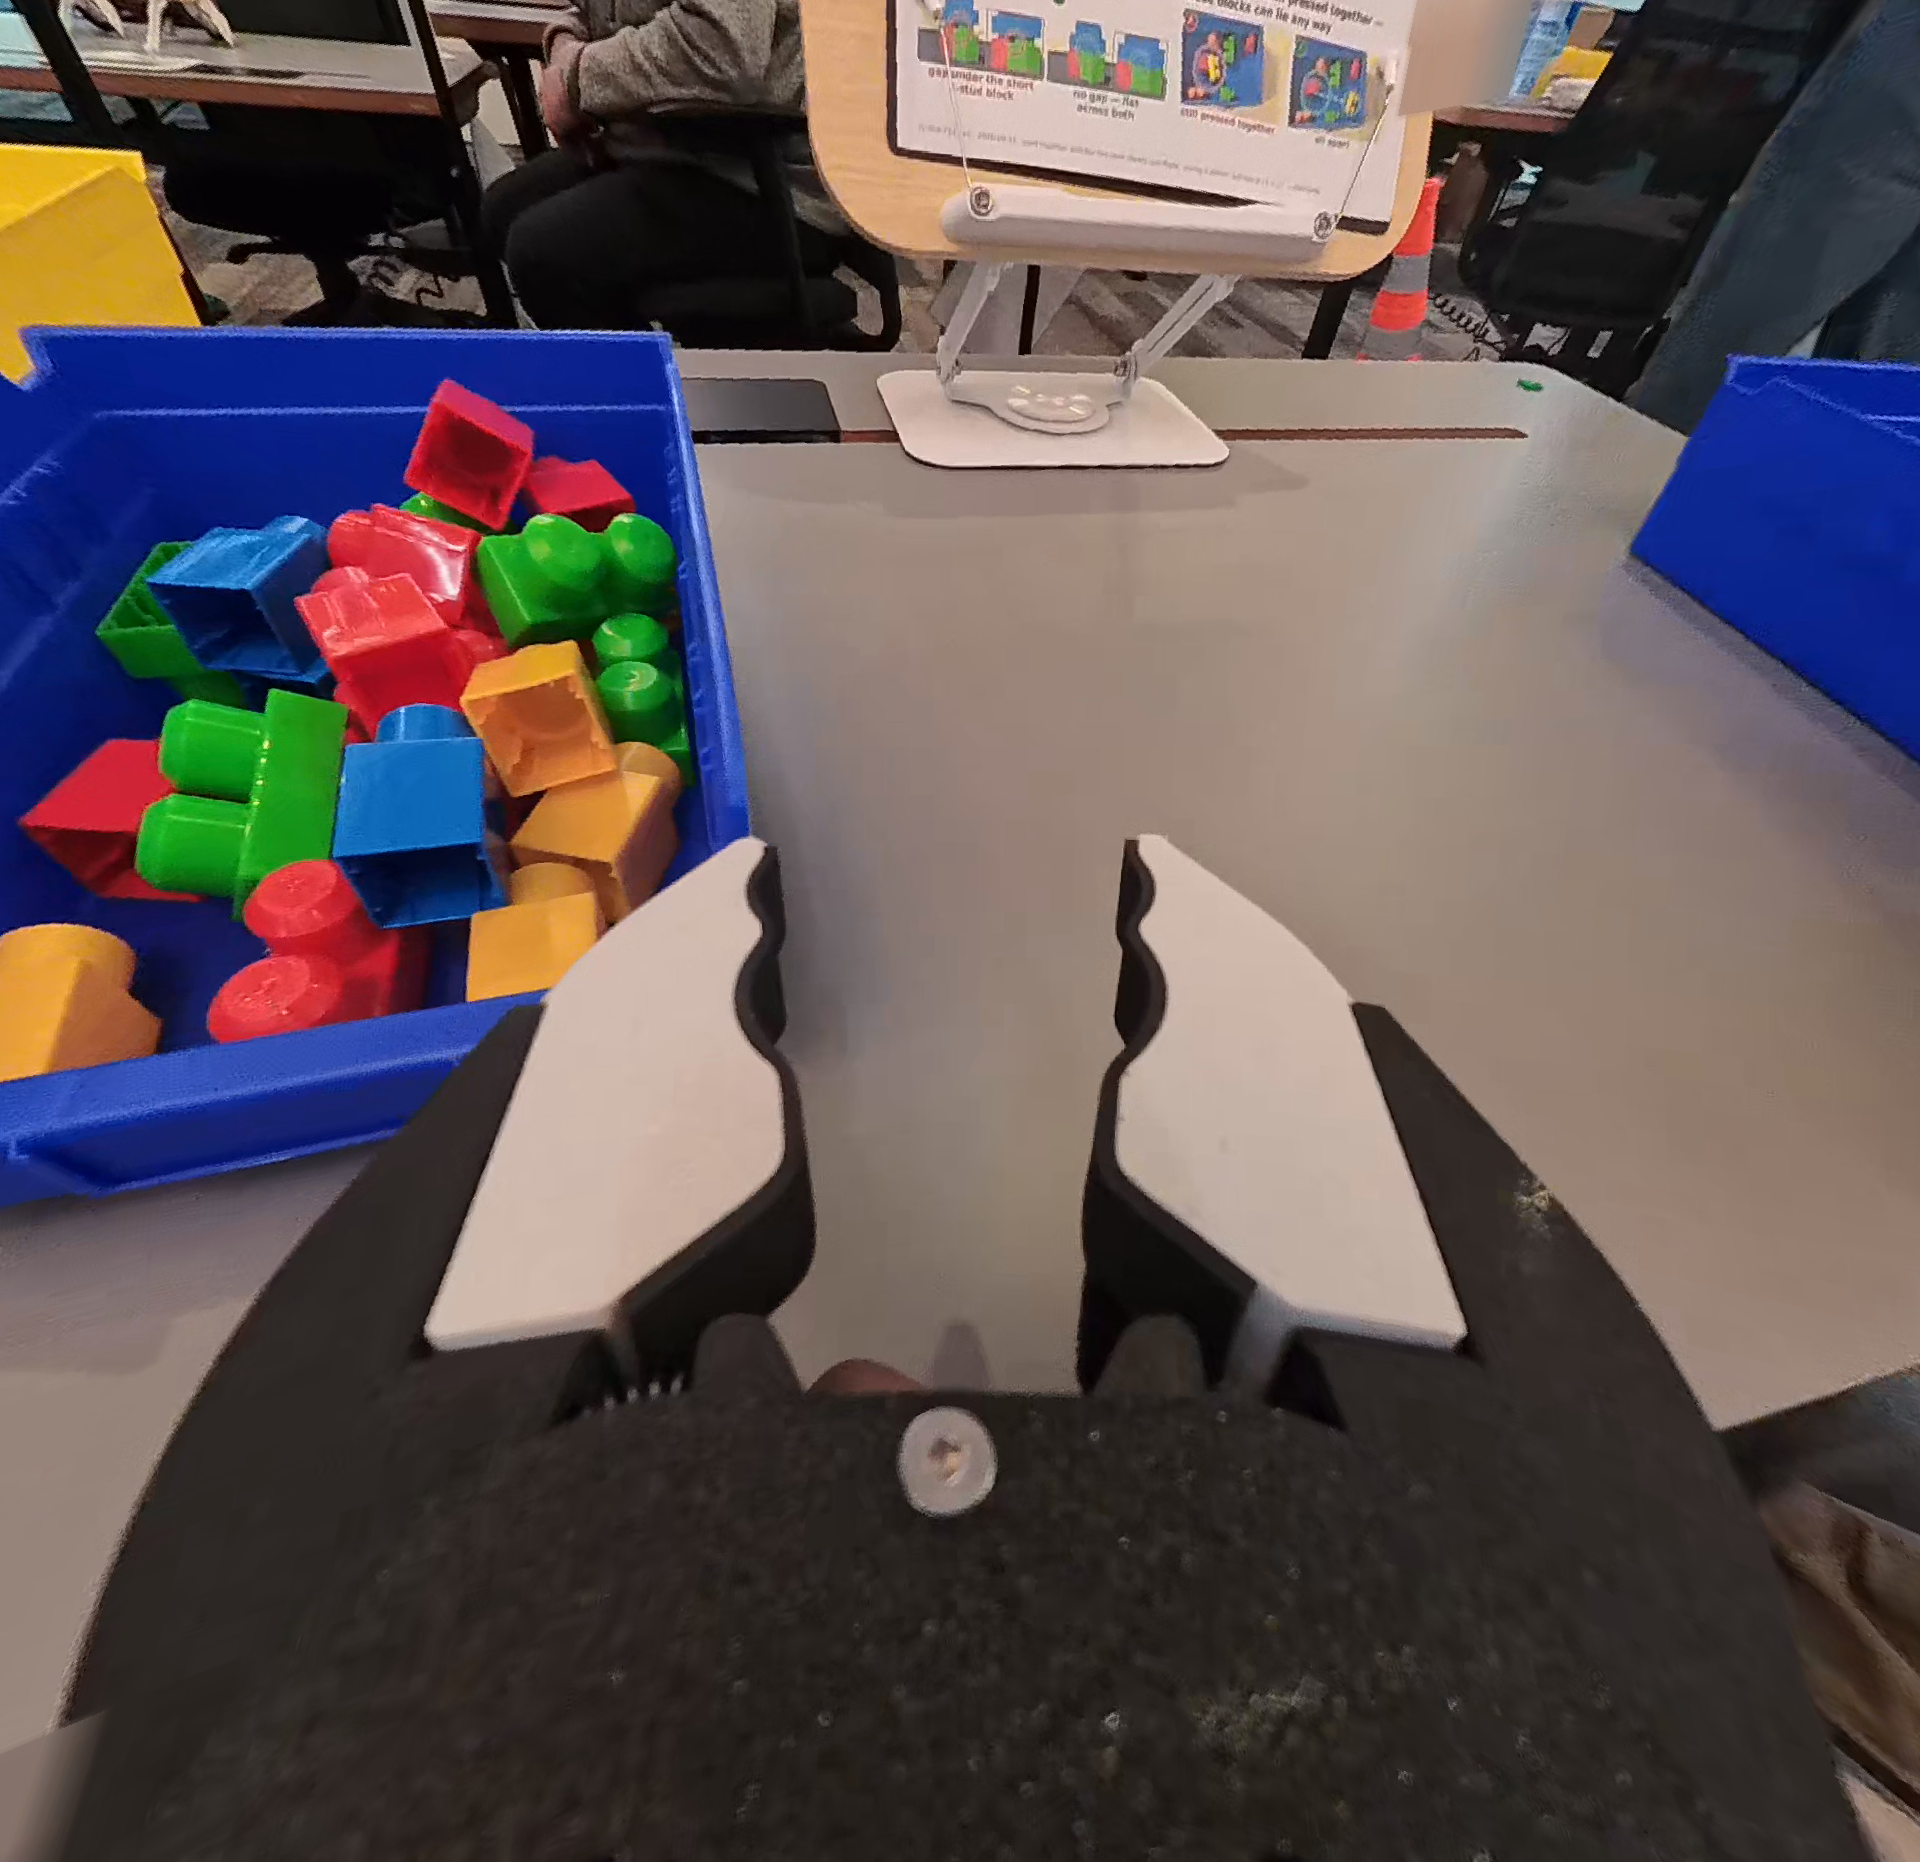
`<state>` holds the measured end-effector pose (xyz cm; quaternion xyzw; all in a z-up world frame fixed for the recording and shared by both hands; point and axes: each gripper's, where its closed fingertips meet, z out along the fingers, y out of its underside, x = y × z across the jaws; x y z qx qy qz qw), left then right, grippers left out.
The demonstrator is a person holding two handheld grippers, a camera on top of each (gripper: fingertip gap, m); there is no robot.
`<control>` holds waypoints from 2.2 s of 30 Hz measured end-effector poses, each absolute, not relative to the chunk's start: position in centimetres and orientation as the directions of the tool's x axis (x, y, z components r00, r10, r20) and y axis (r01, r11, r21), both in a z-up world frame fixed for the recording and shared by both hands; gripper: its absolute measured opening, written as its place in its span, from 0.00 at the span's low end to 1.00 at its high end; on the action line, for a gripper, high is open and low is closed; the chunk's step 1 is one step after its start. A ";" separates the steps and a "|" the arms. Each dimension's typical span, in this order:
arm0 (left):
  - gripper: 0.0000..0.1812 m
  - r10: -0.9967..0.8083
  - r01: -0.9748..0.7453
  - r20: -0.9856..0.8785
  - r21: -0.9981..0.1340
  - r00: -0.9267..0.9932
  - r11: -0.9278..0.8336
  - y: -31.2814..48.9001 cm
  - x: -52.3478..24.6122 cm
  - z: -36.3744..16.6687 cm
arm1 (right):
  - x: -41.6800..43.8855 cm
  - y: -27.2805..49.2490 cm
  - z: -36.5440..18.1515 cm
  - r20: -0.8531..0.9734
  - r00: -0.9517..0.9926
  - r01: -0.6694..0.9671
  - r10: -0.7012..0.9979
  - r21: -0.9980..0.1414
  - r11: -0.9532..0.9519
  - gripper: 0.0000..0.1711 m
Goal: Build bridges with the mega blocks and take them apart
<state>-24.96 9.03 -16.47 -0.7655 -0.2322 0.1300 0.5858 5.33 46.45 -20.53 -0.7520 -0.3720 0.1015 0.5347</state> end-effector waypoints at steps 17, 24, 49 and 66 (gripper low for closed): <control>0.34 0.649 0.211 -0.019 -0.938 0.760 -0.275 8.0 -29.0 -17.2 | 4.2 42.6 -17.1 0.272 0.717 0.375 0.642 -0.926 -0.027 0.33; 0.13 0.700 0.212 -0.106 -0.912 0.707 -0.352 9.2 -32.0 -18.8 | 1.5 36.8 -13.3 0.442 0.640 0.354 0.628 -0.895 0.270 0.20; 0.02 0.754 0.271 -0.029 -0.924 0.657 -0.271 7.0 -36.0 -19.4 | -1.6 34.3 -18.3 0.204 0.489 0.347 0.848 -0.938 0.025 0.20; 0.40 0.366 0.126 0.066 -0.982 0.928 -0.142 14.7 -22.5 -17.1 | -2.2 34.3 -18.4 0.067 0.507 0.248 0.860 -0.966 -0.071 0.42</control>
